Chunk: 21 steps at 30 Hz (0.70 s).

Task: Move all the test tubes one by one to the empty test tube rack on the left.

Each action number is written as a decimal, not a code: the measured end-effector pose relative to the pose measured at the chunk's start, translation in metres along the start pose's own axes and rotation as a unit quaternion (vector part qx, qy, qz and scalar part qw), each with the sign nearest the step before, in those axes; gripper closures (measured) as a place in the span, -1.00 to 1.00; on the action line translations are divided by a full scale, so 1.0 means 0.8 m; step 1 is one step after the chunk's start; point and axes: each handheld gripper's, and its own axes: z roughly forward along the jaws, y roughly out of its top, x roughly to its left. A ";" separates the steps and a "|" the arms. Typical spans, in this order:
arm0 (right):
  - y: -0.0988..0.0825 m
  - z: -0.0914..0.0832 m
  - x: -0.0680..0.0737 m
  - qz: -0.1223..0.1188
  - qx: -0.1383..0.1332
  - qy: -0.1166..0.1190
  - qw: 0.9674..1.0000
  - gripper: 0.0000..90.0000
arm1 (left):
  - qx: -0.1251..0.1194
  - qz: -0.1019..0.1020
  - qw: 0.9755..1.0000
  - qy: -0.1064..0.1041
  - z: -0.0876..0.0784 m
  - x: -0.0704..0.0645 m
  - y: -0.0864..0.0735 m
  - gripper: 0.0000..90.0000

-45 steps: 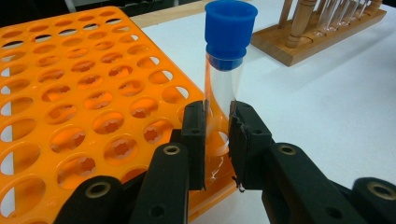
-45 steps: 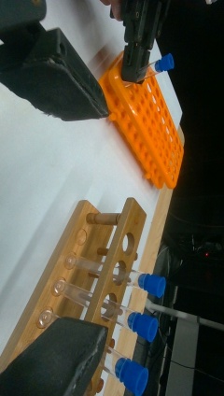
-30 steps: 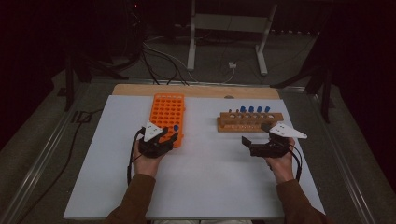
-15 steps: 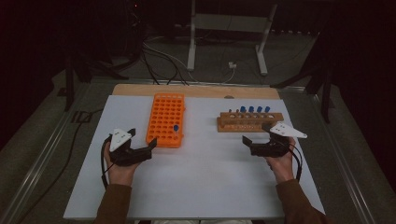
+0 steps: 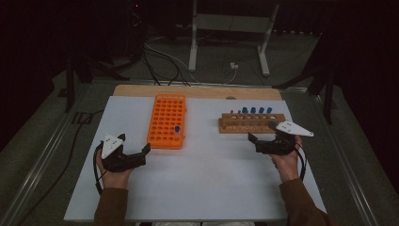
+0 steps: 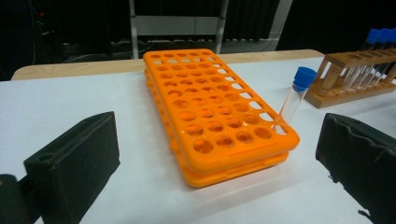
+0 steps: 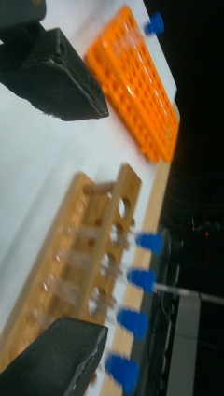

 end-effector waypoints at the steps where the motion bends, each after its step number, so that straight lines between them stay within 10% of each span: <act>1: 0.003 0.000 -0.005 0.000 -0.001 -0.008 1.000 -1.00 | 0.000 -0.002 1.000 0.001 0.000 0.000 -0.001 -0.99; 12: 0.019 0.013 -0.061 0.030 0.021 -0.056 0.998 -0.82 | 0.002 0.002 1.000 0.014 0.005 -0.001 -0.007 -0.99; 21: 0.016 0.037 -0.091 0.054 0.033 -0.086 0.994 -0.01 | 0.003 -0.002 1.000 0.029 0.005 0.003 -0.013 -0.99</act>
